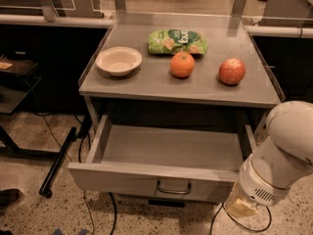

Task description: Close top drawer

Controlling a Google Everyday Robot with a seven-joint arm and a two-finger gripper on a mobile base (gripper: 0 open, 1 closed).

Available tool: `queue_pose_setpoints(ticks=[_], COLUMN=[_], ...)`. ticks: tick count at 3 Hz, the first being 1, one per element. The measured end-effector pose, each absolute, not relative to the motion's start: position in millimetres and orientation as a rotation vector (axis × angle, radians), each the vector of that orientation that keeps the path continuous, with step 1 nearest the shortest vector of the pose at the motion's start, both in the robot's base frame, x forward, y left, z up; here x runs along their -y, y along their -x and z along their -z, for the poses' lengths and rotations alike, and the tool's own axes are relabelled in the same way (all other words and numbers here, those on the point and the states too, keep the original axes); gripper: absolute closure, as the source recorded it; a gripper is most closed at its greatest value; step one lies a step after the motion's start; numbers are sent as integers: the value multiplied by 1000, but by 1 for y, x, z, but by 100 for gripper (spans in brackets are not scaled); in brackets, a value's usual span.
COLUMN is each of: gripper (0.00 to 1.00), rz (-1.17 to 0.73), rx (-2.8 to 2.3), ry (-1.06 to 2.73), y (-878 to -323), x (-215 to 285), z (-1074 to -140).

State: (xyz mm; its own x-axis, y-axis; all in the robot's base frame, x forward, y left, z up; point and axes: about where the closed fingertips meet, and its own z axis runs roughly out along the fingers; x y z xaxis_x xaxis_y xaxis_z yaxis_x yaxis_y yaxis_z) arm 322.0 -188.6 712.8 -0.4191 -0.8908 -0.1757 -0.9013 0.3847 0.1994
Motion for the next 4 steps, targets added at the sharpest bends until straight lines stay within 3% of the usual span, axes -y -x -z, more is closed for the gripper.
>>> queue_pose_setpoints(ticks=[4], gripper=[100], rz=[-256], rx=[-2573], ry=[1648], y=[-379], x=[177], z=[-659])
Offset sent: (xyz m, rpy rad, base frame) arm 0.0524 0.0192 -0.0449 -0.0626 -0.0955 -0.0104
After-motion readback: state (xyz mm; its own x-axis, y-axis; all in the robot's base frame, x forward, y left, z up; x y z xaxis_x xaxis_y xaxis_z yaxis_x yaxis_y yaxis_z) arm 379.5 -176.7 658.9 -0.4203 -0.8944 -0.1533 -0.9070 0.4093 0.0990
